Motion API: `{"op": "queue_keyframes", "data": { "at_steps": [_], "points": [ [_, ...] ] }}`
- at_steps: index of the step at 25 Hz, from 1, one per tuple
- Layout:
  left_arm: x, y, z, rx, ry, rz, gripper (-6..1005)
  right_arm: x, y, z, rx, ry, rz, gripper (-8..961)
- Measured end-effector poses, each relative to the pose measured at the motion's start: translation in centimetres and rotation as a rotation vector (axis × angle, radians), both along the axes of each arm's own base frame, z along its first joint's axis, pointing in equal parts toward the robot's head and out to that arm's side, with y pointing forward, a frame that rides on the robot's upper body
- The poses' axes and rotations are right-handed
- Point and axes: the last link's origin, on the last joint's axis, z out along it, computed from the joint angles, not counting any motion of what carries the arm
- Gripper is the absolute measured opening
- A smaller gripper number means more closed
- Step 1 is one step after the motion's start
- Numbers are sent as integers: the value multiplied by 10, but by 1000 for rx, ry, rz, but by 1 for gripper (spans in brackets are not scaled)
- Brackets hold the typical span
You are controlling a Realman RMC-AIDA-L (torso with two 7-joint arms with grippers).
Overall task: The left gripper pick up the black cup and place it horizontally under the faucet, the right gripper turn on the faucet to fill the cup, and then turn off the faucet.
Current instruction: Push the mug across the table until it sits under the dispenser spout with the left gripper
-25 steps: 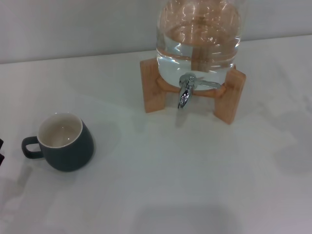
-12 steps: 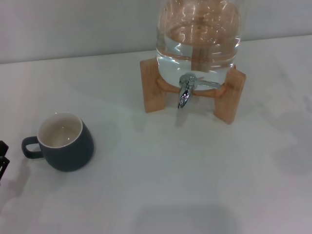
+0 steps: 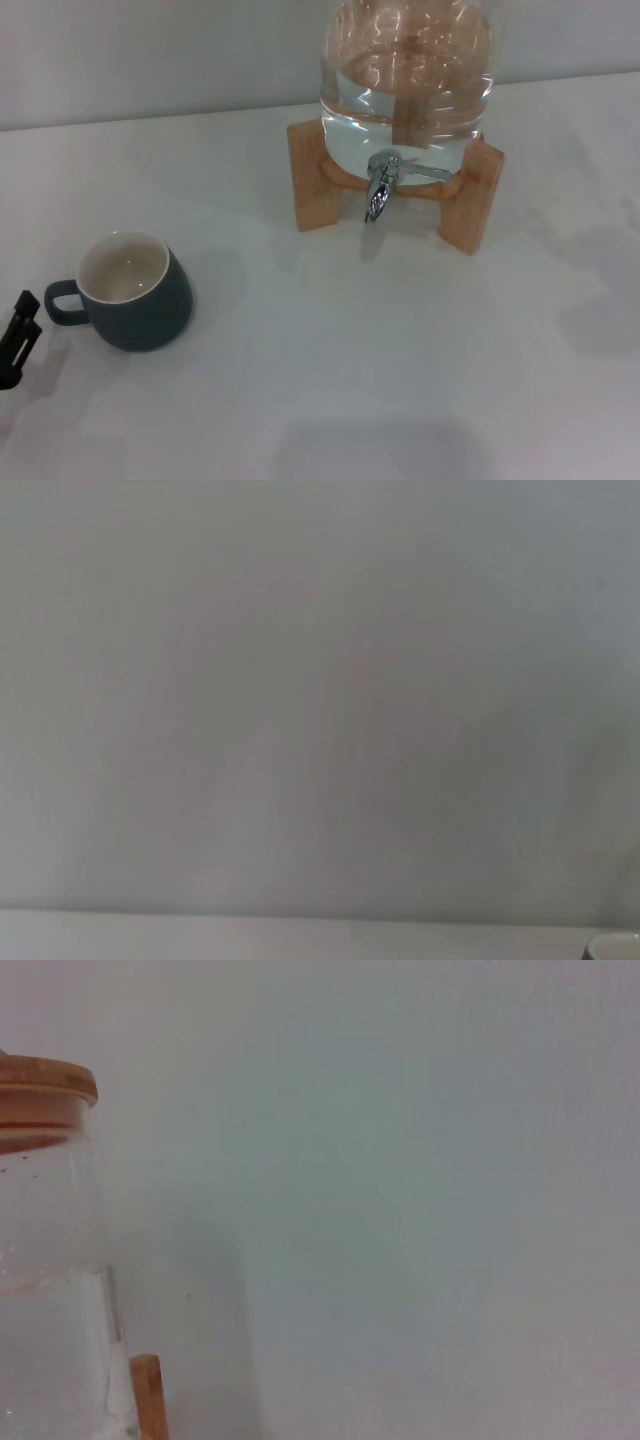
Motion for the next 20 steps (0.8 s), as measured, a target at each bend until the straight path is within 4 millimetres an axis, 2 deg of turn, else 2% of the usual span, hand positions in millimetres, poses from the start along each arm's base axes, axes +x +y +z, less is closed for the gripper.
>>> {"op": "queue_keyframes", "data": {
  "at_steps": [13,20],
  "points": [
    [8,12,-13,-46,58,-21,682,-3,4,1,2,-1,10,854],
    [8,15,-13,-50,69,-19,682,-2,4,1,5,0,5,854]
  ]
}}
